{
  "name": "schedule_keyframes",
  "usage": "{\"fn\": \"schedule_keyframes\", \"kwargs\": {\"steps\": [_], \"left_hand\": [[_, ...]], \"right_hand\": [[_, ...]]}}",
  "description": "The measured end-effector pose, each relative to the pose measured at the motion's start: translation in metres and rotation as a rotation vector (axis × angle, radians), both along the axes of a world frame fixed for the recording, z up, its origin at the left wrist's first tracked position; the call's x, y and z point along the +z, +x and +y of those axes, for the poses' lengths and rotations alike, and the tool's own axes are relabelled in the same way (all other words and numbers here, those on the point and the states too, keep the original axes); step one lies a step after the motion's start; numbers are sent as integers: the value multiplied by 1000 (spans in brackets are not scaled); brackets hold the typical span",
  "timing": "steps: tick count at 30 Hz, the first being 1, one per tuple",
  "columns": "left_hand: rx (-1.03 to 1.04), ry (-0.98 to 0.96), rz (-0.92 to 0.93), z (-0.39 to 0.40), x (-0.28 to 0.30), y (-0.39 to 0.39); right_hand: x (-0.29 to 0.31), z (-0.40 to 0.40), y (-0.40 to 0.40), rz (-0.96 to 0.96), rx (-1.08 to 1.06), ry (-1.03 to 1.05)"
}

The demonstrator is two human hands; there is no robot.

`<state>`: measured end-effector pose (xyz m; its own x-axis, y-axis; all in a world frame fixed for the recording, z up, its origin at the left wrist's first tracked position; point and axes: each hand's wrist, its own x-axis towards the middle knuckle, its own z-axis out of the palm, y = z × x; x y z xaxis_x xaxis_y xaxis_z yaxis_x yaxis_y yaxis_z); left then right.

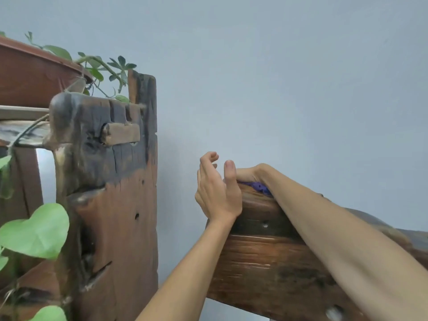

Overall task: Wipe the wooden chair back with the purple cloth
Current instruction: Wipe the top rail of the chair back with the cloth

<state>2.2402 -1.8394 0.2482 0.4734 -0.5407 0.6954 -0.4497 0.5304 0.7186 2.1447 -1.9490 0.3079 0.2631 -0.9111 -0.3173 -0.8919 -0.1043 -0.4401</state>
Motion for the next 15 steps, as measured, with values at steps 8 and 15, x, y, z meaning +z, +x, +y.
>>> {"fn": "schedule_keyframes", "kwargs": {"steps": [8,15], "left_hand": [[-28,207,110,-7,-12,12],[-81,305,-154,-7,-11,25]], "right_hand": [[-17,72,-27,-226,261,-526],[-64,129,-113,39,103,-927]]}}
